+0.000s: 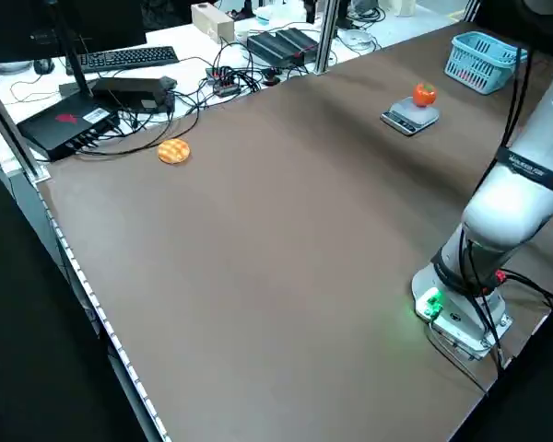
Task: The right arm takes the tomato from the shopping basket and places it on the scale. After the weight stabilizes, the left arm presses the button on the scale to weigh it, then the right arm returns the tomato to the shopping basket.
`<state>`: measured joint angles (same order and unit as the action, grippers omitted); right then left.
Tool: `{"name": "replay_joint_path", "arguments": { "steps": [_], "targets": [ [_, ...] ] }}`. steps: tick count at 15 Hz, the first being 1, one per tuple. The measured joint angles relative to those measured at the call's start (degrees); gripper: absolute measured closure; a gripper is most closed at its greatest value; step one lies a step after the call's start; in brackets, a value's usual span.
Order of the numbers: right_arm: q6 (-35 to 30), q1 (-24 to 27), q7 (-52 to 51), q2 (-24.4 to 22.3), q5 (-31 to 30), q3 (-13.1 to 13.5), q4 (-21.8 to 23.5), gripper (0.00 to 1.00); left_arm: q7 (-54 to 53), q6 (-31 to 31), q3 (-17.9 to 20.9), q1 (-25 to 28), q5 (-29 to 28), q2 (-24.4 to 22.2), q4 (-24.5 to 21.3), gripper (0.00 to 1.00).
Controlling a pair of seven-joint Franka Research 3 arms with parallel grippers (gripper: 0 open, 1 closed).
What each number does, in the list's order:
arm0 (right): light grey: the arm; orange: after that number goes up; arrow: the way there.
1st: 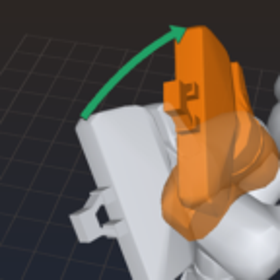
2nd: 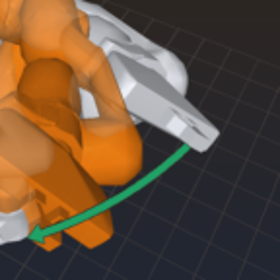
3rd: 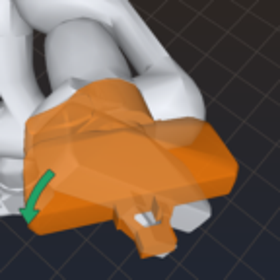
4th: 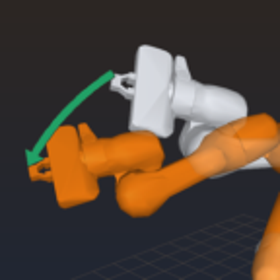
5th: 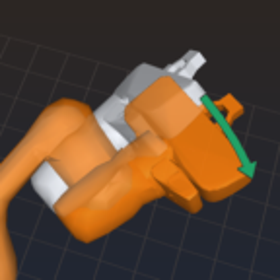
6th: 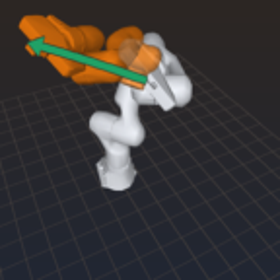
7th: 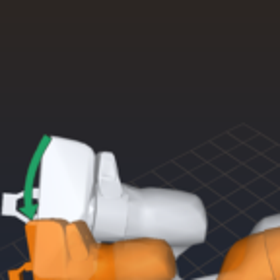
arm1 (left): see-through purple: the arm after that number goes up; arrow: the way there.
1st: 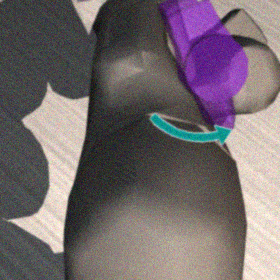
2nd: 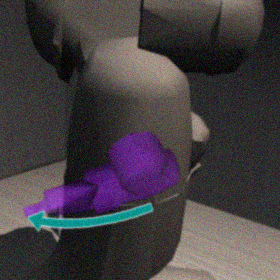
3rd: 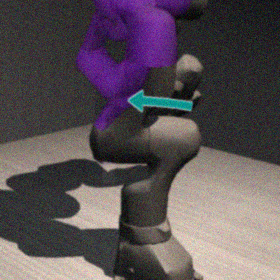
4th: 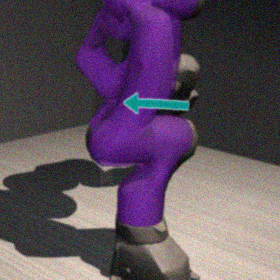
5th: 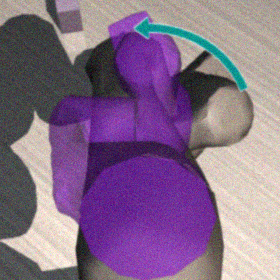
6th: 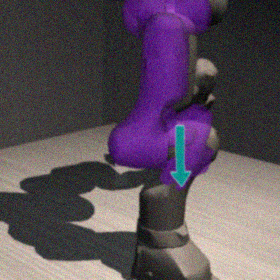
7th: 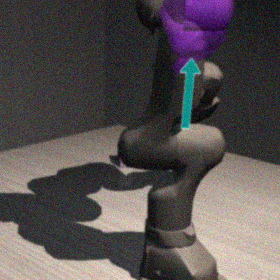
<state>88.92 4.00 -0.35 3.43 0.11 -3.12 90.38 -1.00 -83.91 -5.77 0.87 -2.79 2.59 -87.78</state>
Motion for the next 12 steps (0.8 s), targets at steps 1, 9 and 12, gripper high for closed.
{"name": "replay_joint_path", "arguments": {
  "steps": [1, 9, 12],
  "targets": [
    [-0.08, -0.57, -0.32, 0.23, 0.92, -0.56, 0.19, 0.03, -0.2, 0.32, -0.05, 0.6, 0.0, -1.08, 0.0, 0.0],
    [11.5, -10.96, -6.09, 17.36, 42.52, -2.56, 4.21, 0.01, 0.25, 3.38, 7.3, -2.1, 1.62, -3.45, -1.54, 0.0],
    [18.88, -13.53, -15.92, 21.32, 51.02, -2.59, 8.06, 0.01, 0.24, 2.85, 11.21, -3.93, 3.27, -5.17, -3.79, 0.0]
  ]
}}
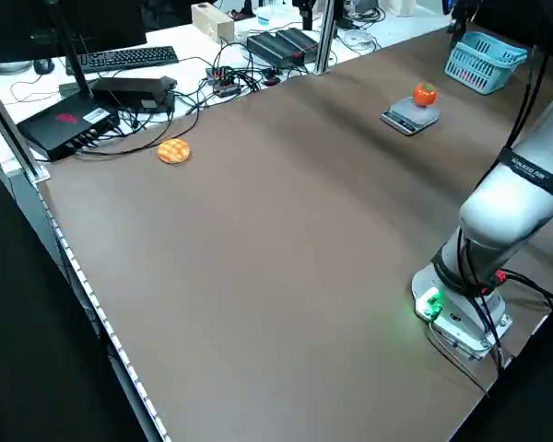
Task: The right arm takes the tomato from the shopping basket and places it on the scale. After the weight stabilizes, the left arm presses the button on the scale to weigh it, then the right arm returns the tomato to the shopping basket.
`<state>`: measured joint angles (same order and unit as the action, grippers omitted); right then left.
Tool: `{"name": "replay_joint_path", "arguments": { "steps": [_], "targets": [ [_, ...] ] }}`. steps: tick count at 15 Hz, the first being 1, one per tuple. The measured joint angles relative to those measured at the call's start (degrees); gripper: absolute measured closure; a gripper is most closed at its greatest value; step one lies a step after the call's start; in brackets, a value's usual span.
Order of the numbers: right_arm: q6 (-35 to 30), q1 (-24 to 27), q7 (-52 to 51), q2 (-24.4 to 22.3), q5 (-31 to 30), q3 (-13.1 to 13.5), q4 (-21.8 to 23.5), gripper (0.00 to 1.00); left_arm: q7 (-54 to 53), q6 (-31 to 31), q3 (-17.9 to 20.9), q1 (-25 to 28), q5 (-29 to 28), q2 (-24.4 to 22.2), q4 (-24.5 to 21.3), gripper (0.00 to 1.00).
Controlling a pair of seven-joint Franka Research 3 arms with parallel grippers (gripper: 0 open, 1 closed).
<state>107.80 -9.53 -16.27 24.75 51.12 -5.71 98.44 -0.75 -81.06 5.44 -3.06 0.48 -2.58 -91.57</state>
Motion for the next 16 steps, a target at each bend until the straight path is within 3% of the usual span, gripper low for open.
{"name": "replay_joint_path", "arguments": {
  "steps": [5, 11, 16],
  "targets": [
    [1.82, 0.66, -17.46, 4.02, 11.69, 0.52, 6.28, 0.01, 1.26, -0.06, -0.53, -0.27, 0.59, -1.06, -0.9, 0.0],
    [4.9, 0.74, -30.66, 10.12, 21.9, 0.51, 7.24, 0.01, 4.99, -0.81, -6.86, -0.72, 0.23, -1.46, -1.05, 0.0],
    [6.03, 0.13, -36.39, 13.59, 26.92, 0.27, 7.29, 0.01, 5.06, -0.95, -7.25, -0.77, 0.14, -1.55, -1.05, 0.0]
  ]
}}
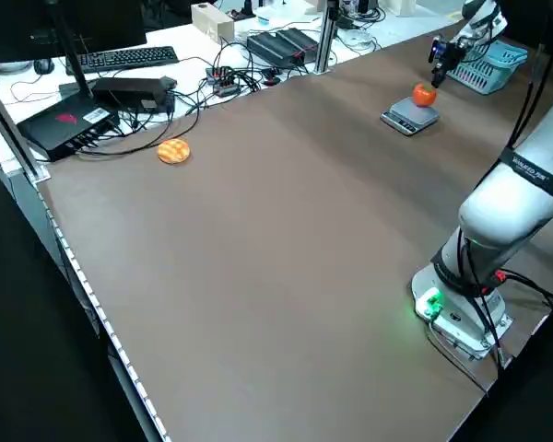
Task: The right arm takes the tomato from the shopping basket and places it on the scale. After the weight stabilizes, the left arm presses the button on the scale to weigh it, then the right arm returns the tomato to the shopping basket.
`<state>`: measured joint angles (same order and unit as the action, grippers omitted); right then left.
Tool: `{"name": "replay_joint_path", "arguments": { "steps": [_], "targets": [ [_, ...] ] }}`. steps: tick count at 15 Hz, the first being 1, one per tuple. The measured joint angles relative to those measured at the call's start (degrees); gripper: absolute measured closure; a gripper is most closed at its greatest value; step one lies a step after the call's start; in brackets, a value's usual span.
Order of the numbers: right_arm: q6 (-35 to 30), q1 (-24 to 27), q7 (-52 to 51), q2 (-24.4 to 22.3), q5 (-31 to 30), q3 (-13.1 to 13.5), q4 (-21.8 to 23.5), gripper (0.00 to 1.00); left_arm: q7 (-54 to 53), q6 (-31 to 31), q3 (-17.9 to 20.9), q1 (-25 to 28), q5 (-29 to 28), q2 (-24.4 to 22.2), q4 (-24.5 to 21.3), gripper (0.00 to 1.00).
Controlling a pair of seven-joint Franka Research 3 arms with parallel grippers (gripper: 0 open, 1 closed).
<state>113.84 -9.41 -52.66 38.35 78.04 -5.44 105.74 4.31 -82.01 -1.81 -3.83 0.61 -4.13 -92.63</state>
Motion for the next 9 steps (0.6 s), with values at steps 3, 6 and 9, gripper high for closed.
{"name": "replay_joint_path", "arguments": {
  "steps": [3, 6, 9],
  "targets": [
    [0.05, -0.59, -0.83, 1.15, 1.66, -0.05, -0.01, 0.01, 0.0, -0.01, 0.02, 0.01, 0.0, 0.0, 0.0, 0.0],
    [0.07, -1.21, -2.76, 2.33, 4.13, -0.07, 0.01, 0.01, 0.0, -0.01, 0.08, 0.03, 0.0, 0.0, 0.0, 0.0],
    [0.07, -1.52, -4.27, 3.53, 4.98, -0.08, 0.01, 0.01, 0.0, -0.01, 0.11, 0.13, 0.0, 0.0, 0.0, 0.0]
  ]
}}
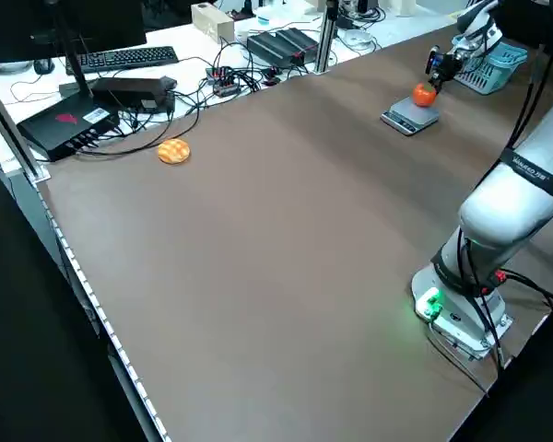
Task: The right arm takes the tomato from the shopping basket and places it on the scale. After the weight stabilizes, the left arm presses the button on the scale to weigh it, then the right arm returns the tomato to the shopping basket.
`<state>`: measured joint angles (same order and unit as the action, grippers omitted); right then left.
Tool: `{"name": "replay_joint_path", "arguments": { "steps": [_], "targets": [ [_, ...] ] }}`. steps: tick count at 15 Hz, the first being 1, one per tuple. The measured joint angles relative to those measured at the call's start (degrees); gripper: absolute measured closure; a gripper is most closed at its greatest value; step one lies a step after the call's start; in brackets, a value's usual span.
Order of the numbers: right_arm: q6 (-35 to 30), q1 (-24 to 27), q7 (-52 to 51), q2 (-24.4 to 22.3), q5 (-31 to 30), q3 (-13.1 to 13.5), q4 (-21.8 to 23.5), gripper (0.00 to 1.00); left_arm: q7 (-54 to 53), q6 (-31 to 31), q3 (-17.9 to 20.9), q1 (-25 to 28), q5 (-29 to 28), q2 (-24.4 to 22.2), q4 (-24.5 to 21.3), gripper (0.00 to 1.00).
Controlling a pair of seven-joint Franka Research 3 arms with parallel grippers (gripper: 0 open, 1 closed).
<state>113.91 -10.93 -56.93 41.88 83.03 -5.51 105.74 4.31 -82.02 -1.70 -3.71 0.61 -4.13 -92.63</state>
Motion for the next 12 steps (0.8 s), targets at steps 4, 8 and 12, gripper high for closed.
{"name": "replay_joint_path", "arguments": {
  "steps": [4, 8, 12],
  "targets": [
    [0.0, -0.16, -1.24, 0.59, 0.54, -0.09, -0.01, 0.01, 0.0, 0.0, 0.06, 0.14, 0.0, 0.0, 0.0, 0.0],
    [-0.05, -0.89, -2.14, 0.89, 3.2, -0.14, -0.01, 0.01, 0.0, 0.0, 0.06, 0.13, 0.0, 0.0, 0.0, 0.0],
    [0.15, -1.58, -3.3, 1.03, 4.52, -0.12, -0.01, 0.11, 0.0, 0.0, 0.09, 0.24, 0.0, 0.0, 0.0, 0.0]
  ]
}}
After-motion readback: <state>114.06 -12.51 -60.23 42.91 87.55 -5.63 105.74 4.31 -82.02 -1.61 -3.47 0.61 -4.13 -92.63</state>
